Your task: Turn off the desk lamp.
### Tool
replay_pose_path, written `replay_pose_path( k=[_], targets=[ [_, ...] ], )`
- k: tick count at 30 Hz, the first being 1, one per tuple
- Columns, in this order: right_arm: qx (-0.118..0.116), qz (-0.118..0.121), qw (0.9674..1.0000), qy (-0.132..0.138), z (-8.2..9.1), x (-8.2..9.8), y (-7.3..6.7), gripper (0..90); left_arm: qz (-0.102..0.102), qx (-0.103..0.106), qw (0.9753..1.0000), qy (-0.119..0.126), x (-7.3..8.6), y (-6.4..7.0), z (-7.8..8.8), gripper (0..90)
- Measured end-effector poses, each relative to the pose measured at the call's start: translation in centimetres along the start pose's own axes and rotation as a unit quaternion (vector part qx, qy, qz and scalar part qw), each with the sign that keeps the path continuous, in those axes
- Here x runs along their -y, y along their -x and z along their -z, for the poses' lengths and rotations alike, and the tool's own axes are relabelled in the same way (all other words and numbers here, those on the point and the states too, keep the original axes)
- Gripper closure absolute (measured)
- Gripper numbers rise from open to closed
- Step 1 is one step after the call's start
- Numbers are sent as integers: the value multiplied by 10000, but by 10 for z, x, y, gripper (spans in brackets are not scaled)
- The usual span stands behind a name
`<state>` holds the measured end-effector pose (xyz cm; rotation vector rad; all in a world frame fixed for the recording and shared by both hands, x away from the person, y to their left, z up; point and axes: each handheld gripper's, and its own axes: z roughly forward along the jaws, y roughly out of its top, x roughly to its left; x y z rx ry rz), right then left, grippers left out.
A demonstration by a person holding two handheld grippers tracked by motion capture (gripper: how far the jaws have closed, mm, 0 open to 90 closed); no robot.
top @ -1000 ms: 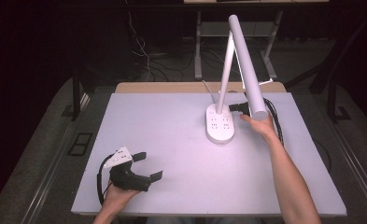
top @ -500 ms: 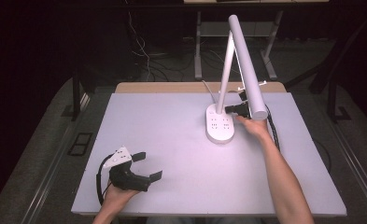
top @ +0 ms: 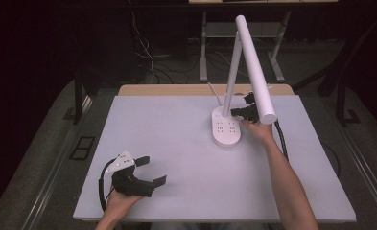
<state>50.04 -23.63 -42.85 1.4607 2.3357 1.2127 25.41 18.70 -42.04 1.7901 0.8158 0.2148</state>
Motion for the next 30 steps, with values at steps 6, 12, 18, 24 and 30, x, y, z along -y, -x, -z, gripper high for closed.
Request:
replay_pose_path(
  k=[6, 12, 18, 24, 30],
  targets=[
    [124, 61, 9999, -6, 0, -2, -5, 900, 25, -2, 10000, 10, 0, -1, -1, 0],
    [84, -21, 10000, -4, -1, -3, -8, 900, 21, -11, 10000, -2, 0, -1, -1, 0],
    [91, -68, 9999, -3, -1, -2, -7, 900, 8, -17, 10000, -6, 0, 0, 0, 0],
    [61, -121, 9999, 28, -3, -1, -6, 900, -8, -10, 10000, -17, 0, 0, 0, 0],
    [84, -99, 9999, 42, -3, 0, -7, 900, -10, -19, 10000, -13, 1, 1, 0, 0]
  ],
)
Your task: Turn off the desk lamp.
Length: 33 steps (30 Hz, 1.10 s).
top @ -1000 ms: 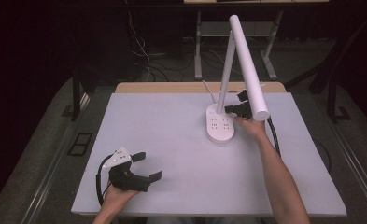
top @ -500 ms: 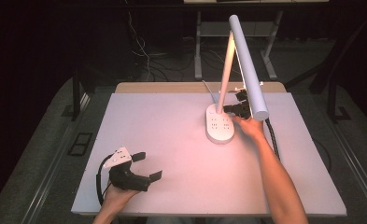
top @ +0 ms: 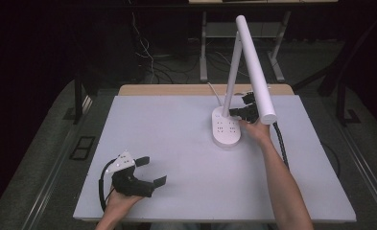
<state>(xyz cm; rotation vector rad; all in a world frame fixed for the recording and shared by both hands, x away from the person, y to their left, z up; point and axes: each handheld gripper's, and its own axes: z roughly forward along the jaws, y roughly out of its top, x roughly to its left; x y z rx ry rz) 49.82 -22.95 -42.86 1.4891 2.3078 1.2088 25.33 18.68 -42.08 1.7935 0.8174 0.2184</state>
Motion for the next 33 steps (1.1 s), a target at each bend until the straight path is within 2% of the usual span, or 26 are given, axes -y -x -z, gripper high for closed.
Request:
replay_pose_path(
  k=[9, 13, 17, 21, 24, 33],
  targets=[
    [56, -7, 10000, -23, 2, -2, -1, 900, 36, -11, 10000, 16, 0, -2, 0, 0],
    [-40, -57, 10000, -67, 4, -1, 0, 900, 21, -8, 10000, 12, 0, -1, 0, 0],
    [-34, -64, 10000, -52, 3, -1, -1, 900, 7, -5, 10000, 4, 0, -1, 0, 0],
    [-98, -228, 9997, 83, 3, 3, 2, 900, 11, -6, 10000, 14, 0, 0, 1, 0],
    [-98, -185, 9997, 96, 2, 4, 2, 900, 9, -5, 10000, 13, 0, 0, 1, 0],
    [-161, -294, 9992, 213, 4, 8, 4, 900, 15, -14, 10000, 13, 0, -1, 1, 0]
  ],
)
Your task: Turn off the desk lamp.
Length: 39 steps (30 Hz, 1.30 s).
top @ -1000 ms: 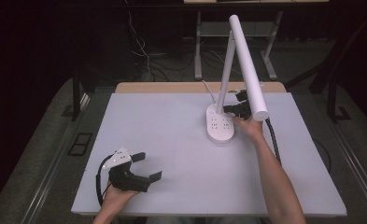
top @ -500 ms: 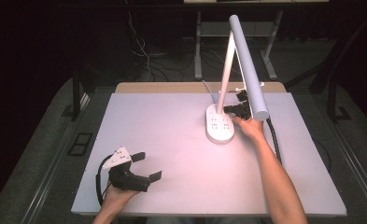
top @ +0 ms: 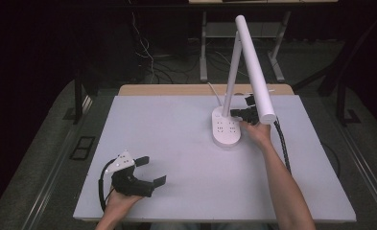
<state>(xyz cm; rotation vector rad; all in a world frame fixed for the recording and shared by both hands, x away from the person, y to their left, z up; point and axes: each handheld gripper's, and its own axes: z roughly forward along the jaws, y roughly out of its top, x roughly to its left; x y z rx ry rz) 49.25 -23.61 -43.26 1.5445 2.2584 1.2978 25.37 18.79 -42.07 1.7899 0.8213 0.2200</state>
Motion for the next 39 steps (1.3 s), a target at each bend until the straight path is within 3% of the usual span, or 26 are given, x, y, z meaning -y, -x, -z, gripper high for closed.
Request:
replay_pose_path(
  k=[6, 8, 13, 26, 27, 32, 39],
  targets=[
    [-2, 50, 10000, 51, 5, -1, 0, 900, 32, -7, 10000, 15, 0, -1, 0, 0],
    [-15, 44, 9999, 153, 11, -3, 1, 900, 21, -6, 10000, 5, 0, 0, 0, 0],
    [69, 87, 9998, 146, 23, -6, 0, 900, 17, -5, 10000, 8, 0, 0, -1, 0],
    [8, 187, 9996, 214, 49, -4, 3, 898, 2, 11, 10000, -17, 0, 1, -2, 0],
    [-1, 206, 9996, 200, 53, -2, 2, 812, 6, 10, 10000, -14, 0, 1, -2, 0],
    [74, 294, 9995, 107, 63, 1, -3, 758, 7, 17, 10000, -5, 0, 1, -2, 0],
    [-36, 382, 9990, 210, 86, 9, -13, 517, 8, 47, 10000, -11, 0, 3, -4, 0]
  ],
)
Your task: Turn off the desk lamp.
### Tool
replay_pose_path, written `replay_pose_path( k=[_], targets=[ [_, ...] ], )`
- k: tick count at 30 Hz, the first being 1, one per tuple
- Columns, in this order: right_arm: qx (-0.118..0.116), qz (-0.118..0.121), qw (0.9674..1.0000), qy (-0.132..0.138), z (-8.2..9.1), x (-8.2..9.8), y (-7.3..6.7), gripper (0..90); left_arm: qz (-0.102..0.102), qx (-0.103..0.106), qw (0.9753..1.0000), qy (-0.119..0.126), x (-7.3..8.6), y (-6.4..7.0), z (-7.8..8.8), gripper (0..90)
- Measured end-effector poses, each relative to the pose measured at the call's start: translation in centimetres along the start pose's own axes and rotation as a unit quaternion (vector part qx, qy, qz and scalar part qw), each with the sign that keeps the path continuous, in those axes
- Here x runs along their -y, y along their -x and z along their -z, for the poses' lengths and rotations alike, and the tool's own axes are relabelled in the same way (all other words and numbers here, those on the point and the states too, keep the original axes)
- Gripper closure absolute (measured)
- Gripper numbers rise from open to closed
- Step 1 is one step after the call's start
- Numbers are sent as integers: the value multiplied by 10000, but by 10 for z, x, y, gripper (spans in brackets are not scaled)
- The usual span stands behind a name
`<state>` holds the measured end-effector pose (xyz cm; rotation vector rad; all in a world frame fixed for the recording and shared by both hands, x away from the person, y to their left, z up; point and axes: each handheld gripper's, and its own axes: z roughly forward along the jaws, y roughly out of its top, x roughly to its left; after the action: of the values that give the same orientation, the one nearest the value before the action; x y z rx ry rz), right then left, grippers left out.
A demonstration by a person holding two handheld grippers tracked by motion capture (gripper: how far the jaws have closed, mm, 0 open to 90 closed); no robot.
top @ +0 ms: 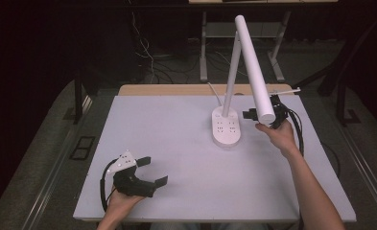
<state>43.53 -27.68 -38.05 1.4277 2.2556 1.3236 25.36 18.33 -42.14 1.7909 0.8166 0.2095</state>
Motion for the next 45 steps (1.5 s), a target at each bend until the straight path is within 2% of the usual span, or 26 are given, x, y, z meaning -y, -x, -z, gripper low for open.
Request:
replay_pose_path(
  k=[2, 3, 4, 5, 7, 9, 10, 11, 13, 17, 28, 37, 42, 45],
  targets=[
    [-36, -17, 10000, 14, 5, 1, -2, 447, 16, 9, 10000, 13, 0, 1, 0, 0],
    [-36, -17, 10000, 14, 5, 1, -2, 447, 16, 9, 10000, 13, 0, 1, 0, 0],
    [-68, -24, 10000, 55, 11, 2, -5, 379, 11, 13, 10000, 15, 0, 1, 0, 0],
    [-68, -24, 10000, 55, 11, 2, -5, 379, -2, 17, 10000, 10, 0, 1, 0, 0],
    [-95, -30, 9999, 114, 19, 4, -10, 243, -9, 22, 10000, 13, 0, 2, 0, 0],
    [-136, 68, 9998, 130, 24, 6, -13, 107, 2, 24, 10000, 25, 0, 2, 0, 0],
    [-135, 87, 9998, 105, 26, 7, -14, 101, 4, 24, 10000, 30, 0, 2, 0, 0],
    [-74, 82, 9999, 101, 28, 9, -15, 37, -9, 24, 10000, 26, 0, 2, 0, 0],
    [-102, 59, 9999, 64, 29, 11, -15, 6, -15, 24, 10000, 27, 0, 3, 1, 0],
    [-285, -18, 9996, 3, 38, 26, -22, 5, 11, 16, 10000, 77, 0, 3, 3, 0],
    [-522, 118, 9981, 318, 66, 58, -47, 6, 17, 4, 10000, 77, 0, 4, 2, 0],
    [-598, 200, 9972, 396, 81, 85, -61, 6, -9, 0, 10000, 67, 0, 3, 3, 0],
    [-621, 170, 9971, 395, 84, 113, -67, 6, -21, -9, 10000, 60, 0, 3, 2, 0],
    [-518, 204, 9978, 365, 82, 127, -69, 6, -19, -9, 10000, 58, 0, 3, 2, 0]
  ],
)
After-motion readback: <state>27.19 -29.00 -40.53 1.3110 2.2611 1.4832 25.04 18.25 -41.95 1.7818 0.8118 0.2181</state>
